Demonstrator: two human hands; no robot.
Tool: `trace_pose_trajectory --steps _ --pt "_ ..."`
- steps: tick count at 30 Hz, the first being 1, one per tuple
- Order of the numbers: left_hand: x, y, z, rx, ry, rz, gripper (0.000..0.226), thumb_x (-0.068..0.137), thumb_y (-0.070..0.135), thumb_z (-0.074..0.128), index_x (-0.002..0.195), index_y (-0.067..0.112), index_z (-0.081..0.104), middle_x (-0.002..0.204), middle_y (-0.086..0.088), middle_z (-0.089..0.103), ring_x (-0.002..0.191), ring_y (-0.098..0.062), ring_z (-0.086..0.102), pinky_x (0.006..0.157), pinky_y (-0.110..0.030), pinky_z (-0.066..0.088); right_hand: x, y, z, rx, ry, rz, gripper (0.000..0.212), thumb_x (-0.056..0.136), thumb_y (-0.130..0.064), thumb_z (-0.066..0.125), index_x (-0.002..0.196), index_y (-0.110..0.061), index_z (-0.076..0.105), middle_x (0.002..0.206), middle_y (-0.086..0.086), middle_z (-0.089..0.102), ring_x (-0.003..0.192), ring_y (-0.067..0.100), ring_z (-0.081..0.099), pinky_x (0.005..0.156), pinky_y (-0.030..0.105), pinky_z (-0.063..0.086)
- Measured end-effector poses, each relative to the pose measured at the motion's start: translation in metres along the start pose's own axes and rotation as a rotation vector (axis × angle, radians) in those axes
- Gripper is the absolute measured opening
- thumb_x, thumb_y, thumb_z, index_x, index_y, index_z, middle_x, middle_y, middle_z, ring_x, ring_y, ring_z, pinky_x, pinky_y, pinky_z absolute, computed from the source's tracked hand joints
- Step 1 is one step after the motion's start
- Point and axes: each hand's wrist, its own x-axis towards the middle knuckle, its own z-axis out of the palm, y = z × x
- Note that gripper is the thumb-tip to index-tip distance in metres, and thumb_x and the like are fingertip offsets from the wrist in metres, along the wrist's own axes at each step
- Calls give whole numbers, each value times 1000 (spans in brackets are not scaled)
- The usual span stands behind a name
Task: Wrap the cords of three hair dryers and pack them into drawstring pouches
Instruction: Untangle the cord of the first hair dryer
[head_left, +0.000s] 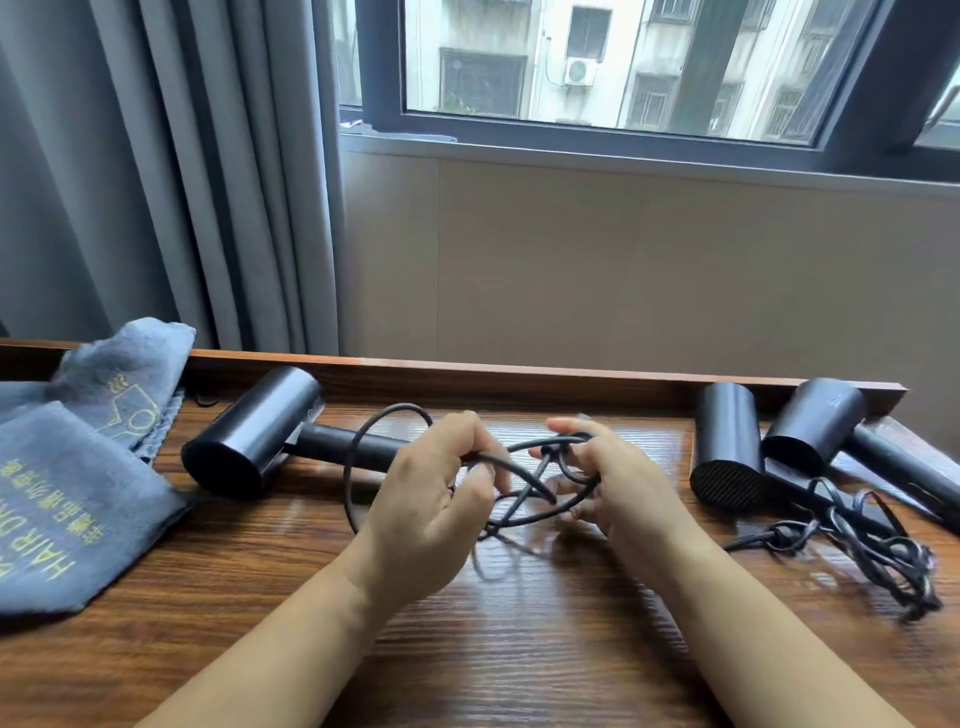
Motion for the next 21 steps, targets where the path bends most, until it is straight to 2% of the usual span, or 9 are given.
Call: trace_pose_trajectory --steps 3,5,8,11,14,16,18,19,21 --pt "4 -11 -5 81 179 -76 50 88 42 30 57 14 56 60 -4 58 66 -17 55 64 -34 42 2 0 -2 77 22 11 35 94 -3 36 112 -9 66 105 18 74 61 20 59 50 28 39" --pt "8 -16 -11 124 249 -142 58 92 46 26 47 22 54 56 -4 61 64 -15 58 67 -31 43 3 -2 -2 118 41 21 31 94 -3 38 107 -7 66 99 18 74 56 18 55 46 26 38" --pt "10 -13 -13 -126 120 -253 62 89 46 26 44 13 54 60 -20 65 62 -19 64 63 -31 48 2 -4 -1 133 70 1 25 94 -3 39 88 -12 62 76 7 68 51 16 49 45 24 31" --pt "13 -6 -14 -520 -6 -536 78 90 56 21 47 1 57 76 -34 67 59 -34 62 47 -29 38 1 -3 -2 65 60 -50 22 96 -5 43 84 -12 60 75 6 69 51 14 46 46 24 29" --pt "14 -6 -9 -469 -198 -701 80 105 40 23 42 1 54 88 -27 72 65 -30 65 48 -29 41 0 -2 -1 37 32 -90 23 97 -4 45 86 -10 64 75 10 68 52 13 45 47 25 28" --pt "13 -3 -6 -328 -256 -696 65 106 28 34 57 0 66 87 -18 74 64 -18 66 50 -31 46 -1 -3 0 28 17 -112 23 98 -4 45 89 -8 66 75 10 69 52 13 46 48 26 28" --pt "9 -3 -3 -222 -277 -621 32 103 27 49 95 6 72 95 -6 75 62 -6 65 46 -27 46 -3 -3 0 11 -9 -132 25 99 -5 45 89 -8 68 73 9 69 53 13 48 48 26 30" --pt "7 -3 -2 -198 -301 -596 23 100 29 56 109 14 69 103 1 74 63 -5 65 46 -25 45 -5 -3 0 2 -25 -137 26 100 -4 45 89 -7 68 71 8 69 55 14 50 49 26 30" --pt "4 -5 2 -217 -365 -598 32 92 41 66 120 26 61 112 6 73 72 -22 65 52 -26 47 -8 -4 2 -26 -78 -134 28 100 -2 43 92 -2 70 67 7 68 56 13 55 48 25 33"
